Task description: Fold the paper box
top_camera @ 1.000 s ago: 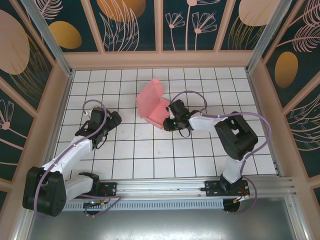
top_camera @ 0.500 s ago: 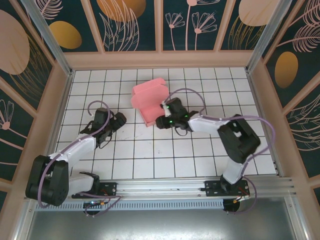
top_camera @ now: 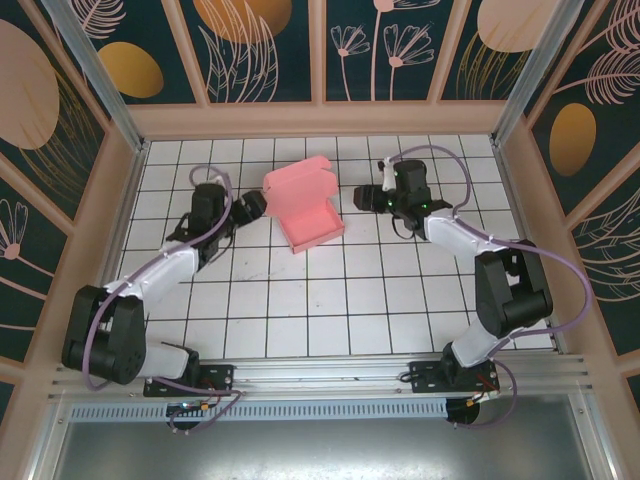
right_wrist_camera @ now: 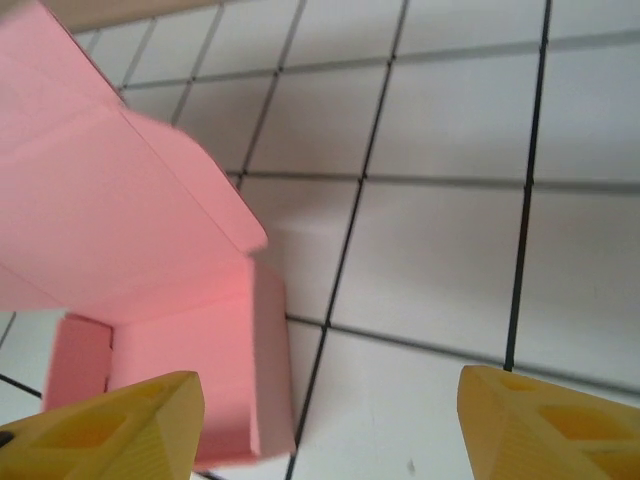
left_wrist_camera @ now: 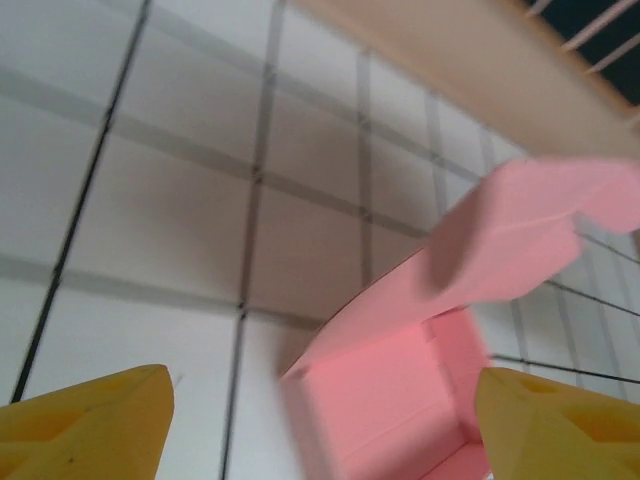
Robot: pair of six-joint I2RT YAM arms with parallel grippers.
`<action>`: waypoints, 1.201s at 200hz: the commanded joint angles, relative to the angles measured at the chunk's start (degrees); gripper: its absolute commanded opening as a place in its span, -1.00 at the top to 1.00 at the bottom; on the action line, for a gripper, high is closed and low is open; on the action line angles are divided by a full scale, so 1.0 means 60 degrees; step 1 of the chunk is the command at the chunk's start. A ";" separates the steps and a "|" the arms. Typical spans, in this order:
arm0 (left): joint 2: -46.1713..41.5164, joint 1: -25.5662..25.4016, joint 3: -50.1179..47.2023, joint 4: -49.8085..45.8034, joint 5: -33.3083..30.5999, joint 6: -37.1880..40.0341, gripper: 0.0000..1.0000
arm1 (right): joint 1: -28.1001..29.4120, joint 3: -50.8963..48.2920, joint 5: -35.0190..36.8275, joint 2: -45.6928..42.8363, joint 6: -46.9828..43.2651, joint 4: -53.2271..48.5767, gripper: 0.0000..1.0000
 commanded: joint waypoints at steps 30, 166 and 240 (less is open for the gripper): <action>0.1903 -0.0053 0.3821 -0.3823 0.0665 0.4921 -0.54 | -0.0155 0.0842 -0.0372 0.0269 -0.0856 -0.0522 -0.41; 0.5316 -0.0064 0.8313 -0.9426 0.0586 0.8860 0.48 | -0.0330 0.0956 -0.0020 0.0485 -0.1106 -0.0992 -0.41; 0.4864 -0.0150 0.7758 -0.8782 0.1188 0.9994 1.00 | -0.0313 0.1179 -0.0152 0.0284 -0.1120 -0.1328 -0.41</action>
